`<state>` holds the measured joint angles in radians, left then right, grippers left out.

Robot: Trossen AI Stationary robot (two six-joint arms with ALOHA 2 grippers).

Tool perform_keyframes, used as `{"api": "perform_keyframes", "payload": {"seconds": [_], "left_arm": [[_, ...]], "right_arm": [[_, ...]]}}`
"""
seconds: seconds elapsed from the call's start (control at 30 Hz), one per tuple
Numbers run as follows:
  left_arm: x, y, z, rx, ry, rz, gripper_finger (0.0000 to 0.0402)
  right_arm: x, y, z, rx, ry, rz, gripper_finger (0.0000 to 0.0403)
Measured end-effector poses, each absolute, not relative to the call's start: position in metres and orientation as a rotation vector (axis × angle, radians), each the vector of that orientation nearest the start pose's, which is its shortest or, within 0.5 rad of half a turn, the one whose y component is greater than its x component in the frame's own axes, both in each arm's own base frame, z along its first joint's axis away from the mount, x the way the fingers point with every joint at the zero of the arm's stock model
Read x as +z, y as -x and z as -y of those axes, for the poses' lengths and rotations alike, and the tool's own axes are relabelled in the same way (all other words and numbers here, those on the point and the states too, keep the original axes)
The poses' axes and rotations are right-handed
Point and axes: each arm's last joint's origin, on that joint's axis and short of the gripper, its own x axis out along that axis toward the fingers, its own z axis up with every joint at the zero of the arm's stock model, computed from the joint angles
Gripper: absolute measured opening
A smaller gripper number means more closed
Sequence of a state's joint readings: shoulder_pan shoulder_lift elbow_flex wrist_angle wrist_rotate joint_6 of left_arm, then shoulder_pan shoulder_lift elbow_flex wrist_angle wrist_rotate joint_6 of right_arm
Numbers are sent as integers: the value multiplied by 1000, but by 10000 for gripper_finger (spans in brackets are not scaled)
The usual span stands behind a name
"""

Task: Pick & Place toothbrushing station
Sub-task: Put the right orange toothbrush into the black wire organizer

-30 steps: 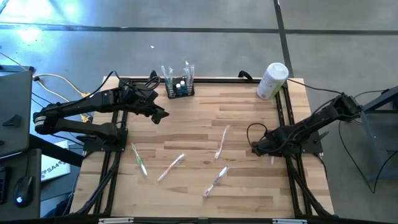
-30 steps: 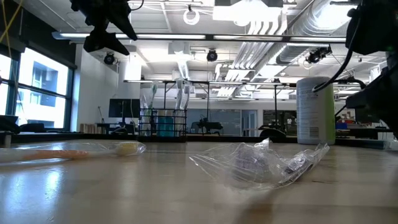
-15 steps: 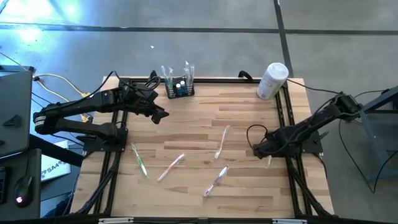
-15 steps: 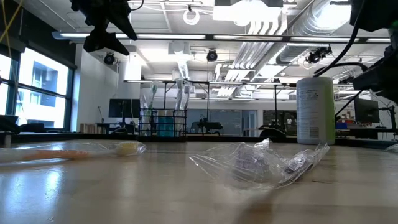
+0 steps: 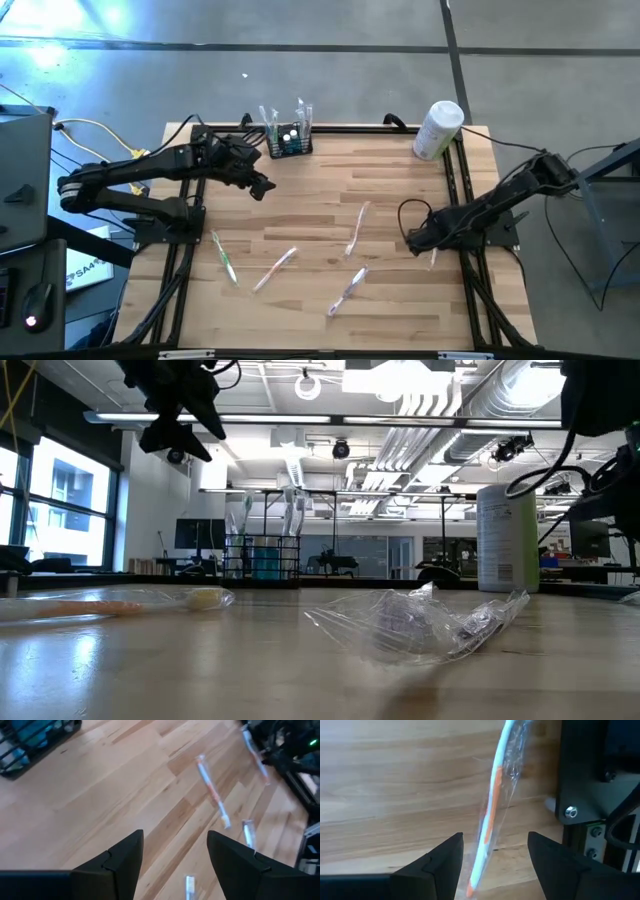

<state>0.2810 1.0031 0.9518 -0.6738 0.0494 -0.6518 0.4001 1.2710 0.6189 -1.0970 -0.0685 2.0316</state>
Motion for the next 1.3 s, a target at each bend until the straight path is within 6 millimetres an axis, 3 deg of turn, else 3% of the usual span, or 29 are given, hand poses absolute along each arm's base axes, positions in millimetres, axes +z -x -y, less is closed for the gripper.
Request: {"api": "perform_keyframes", "payload": {"seconds": [0.33,0.6,0.97,1.1,1.3], "left_arm": [[309,-191,-54,443,725,-627,216],[309,-191,-54,439,724,-630,216],[311,-193,-52,356,722,-625,216],[313,-195,-52,329,719,-602,216],[316,-197,-52,304,717,-577,216]], "right_arm": [[149,-148,-64,-1445,-1131,-1296,215],[129,-148,-66,-1363,-1234,-1320,215],[128,-148,-64,-1337,-1181,-1302,211],[127,-149,-64,-1254,-1111,-1340,173],[127,-150,-64,-1235,-1087,-1312,56]]}}
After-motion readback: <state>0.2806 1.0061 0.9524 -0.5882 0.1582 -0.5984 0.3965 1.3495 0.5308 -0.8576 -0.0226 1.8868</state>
